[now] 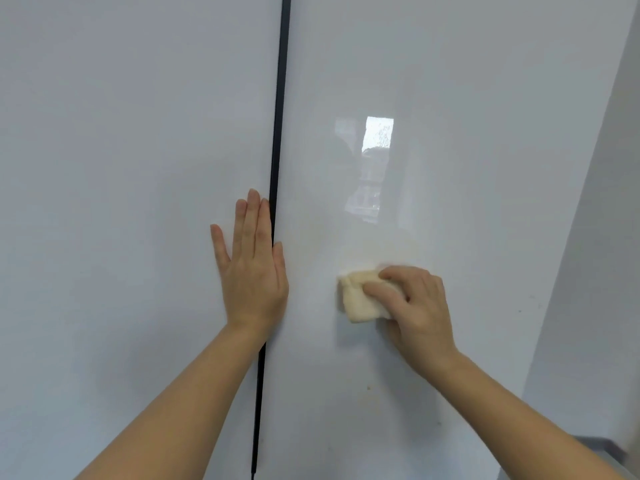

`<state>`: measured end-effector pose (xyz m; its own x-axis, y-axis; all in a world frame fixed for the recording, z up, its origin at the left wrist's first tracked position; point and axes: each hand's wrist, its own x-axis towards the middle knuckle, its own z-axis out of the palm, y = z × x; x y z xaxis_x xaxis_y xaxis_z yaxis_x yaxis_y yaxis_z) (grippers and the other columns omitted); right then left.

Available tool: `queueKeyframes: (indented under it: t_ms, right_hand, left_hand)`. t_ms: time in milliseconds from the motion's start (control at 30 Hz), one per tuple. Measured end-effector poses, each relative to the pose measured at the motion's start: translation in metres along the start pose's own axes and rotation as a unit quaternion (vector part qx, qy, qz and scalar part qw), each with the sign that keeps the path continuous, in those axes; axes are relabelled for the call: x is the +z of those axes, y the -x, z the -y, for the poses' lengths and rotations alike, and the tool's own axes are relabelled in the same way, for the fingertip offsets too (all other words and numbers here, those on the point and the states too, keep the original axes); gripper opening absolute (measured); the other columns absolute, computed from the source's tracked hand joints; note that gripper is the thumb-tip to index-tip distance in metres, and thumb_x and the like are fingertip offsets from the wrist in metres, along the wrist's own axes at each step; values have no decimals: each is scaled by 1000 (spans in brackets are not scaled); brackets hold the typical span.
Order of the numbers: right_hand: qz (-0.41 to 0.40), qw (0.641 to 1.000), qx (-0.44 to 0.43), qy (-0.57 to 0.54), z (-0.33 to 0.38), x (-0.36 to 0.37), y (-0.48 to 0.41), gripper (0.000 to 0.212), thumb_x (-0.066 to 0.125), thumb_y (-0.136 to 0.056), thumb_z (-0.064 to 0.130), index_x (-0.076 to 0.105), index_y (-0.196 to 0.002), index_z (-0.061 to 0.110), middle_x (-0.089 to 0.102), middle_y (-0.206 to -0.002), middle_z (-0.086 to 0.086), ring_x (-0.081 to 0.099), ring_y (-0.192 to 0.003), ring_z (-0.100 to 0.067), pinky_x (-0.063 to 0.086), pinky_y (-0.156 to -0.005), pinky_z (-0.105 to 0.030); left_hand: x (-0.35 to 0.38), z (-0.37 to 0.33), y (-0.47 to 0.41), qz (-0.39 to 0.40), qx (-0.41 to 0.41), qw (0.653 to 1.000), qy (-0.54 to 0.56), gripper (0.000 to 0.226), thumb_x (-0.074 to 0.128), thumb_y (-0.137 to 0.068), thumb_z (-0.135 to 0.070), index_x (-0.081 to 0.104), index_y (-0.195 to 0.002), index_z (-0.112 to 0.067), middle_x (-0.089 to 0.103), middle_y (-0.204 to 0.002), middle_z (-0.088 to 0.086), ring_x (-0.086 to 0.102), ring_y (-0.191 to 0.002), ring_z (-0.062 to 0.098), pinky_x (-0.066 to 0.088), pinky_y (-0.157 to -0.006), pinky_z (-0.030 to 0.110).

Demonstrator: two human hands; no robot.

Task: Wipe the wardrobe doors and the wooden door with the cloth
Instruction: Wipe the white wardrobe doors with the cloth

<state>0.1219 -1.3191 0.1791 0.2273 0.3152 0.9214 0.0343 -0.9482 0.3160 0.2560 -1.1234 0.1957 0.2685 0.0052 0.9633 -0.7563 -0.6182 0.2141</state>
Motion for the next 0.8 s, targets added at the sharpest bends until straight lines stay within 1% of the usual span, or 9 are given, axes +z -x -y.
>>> queueKeyframes:
  t_ms: [100, 233, 267, 367, 467, 533, 600, 700, 800]
  right_hand:
    - [3, 1000, 18, 1, 16, 9, 42, 31, 58, -84, 10, 57, -112, 24, 51, -116, -4, 52, -104, -27, 36, -83, -34]
    - [97, 990, -100, 6, 23, 3, 97, 32, 55, -83, 3, 54, -106, 26, 50, -114, -1, 52, -100, -25, 39, -77, -36]
    - [112, 989, -99, 2, 18, -2, 89, 30, 55, -84, 4, 56, -106, 26, 51, -113, -1, 53, -100, -25, 39, -77, -35]
    - [104, 994, 40, -6, -8, -19, 33, 21, 63, -84, 14, 67, -103, 21, 58, -106, -2, 55, -96, -27, 41, -80, -35]
    - [3, 993, 116, 10, -37, -36, -13, 45, 58, -64, -2, 69, -105, 11, 59, -108, -14, 50, -98, -30, 37, -79, -37]
    - [5, 994, 107, 19, -37, -36, 2, 51, 56, -62, -2, 62, -110, 16, 58, -109, -15, 49, -101, -31, 35, -82, -37]
    - [57, 995, 77, 31, -26, -31, 49, 49, 58, -68, 1, 55, -113, 21, 55, -113, -12, 50, -102, -30, 35, -84, -36]
    - [99, 994, -6, 38, -16, -34, 114, 31, 32, -96, 3, 54, -109, 20, 50, -114, -6, 52, -99, -31, 40, -82, -36]
    - [105, 993, -20, 60, -34, -47, 92, 30, 35, -94, 3, 58, -107, 17, 52, -113, -7, 54, -99, -33, 42, -83, -38]
  left_hand:
    - [-1, 1, 0, 5, 3, 1000, -6, 57, 28, -101, -20, 13, -155, -8, 9, -163, 4, 5, -151, 17, -3, -121, 49]
    - [-1, 1, 0, 11, 5, 1000, -14, 58, 29, -101, -19, 11, -155, -8, 8, -164, 4, 4, -151, 17, -2, -121, 50]
    - [-1, 1, 0, 11, 4, 1000, -16, 58, 29, -101, -19, 10, -155, -9, 8, -164, 4, 4, -151, 17, -2, -121, 50]
    - [-1, 2, 0, 13, 5, 1000, -18, 59, 29, -100, -19, 8, -155, -9, 7, -164, 4, 4, -151, 18, -3, -121, 50]
    - [-2, 0, 0, 13, 3, 1000, -16, 60, 29, -100, -18, 7, -155, -9, 6, -164, 4, 3, -151, 18, -3, -121, 50]
    - [-3, 0, 0, 14, 4, 1000, -19, 60, 29, -100, -18, 7, -155, -8, 7, -164, 5, 2, -151, 17, -3, -121, 50]
    - [-3, 0, 0, 15, 3, 1000, -21, 59, 29, -100, -18, 8, -155, -8, 7, -164, 5, 2, -151, 18, -3, -121, 51]
    - [-3, -1, 0, 14, 2, 1000, -25, 60, 28, -100, -18, 7, -155, -8, 7, -164, 5, 3, -151, 18, -1, -121, 52]
    - [-2, -2, 1, 12, 1, 1000, -22, 60, 28, -100, -18, 7, -155, -8, 7, -164, 5, 3, -151, 18, -1, -120, 52]
